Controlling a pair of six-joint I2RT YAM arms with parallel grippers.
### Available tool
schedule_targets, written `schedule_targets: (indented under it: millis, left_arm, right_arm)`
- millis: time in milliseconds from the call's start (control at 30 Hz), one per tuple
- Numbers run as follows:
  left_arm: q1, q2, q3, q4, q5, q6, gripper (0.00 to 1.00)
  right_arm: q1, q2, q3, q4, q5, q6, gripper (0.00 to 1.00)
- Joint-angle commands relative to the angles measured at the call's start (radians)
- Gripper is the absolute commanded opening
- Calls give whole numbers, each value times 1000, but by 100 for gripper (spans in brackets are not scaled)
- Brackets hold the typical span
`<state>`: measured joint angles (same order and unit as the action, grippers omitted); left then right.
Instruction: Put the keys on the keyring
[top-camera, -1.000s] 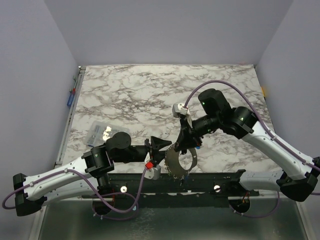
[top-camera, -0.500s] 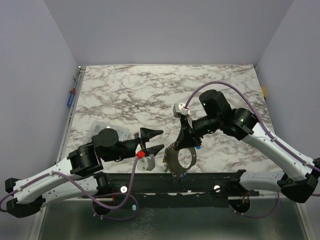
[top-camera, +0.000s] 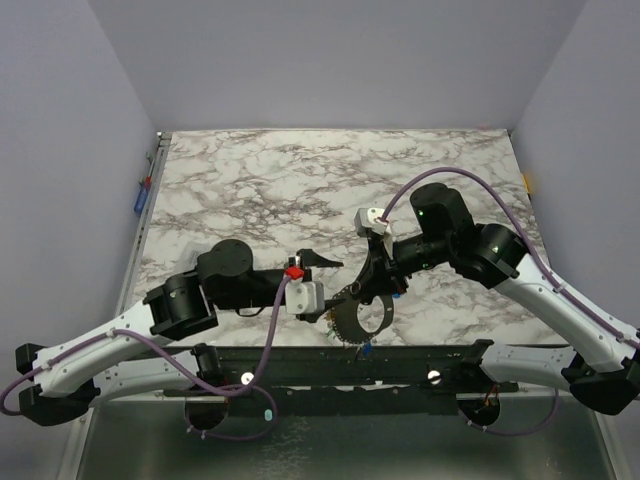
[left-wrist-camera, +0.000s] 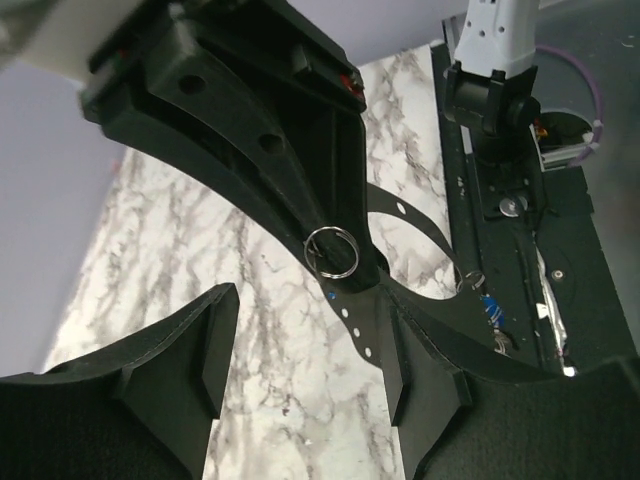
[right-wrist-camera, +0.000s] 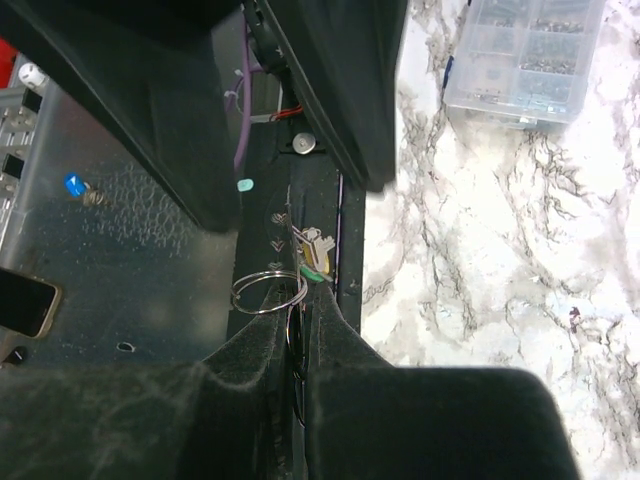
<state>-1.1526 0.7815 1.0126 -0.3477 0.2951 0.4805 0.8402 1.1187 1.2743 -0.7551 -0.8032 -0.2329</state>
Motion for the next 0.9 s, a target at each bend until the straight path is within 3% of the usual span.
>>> schedule_targets:
  millis: [0, 333, 867]
  left_arm:
    - [-4, 59, 14, 10, 35, -109, 63]
    - [-4, 110, -11, 98, 27, -135, 56]
    - [-3, 111, -36, 97, -25, -194, 47]
  right_arm:
    - [-4, -17, -3, 38, 14, -2, 1]
    - [-4, -33, -27, 57, 30, -2, 1]
    - [-4, -33, -23, 82, 54, -8, 1]
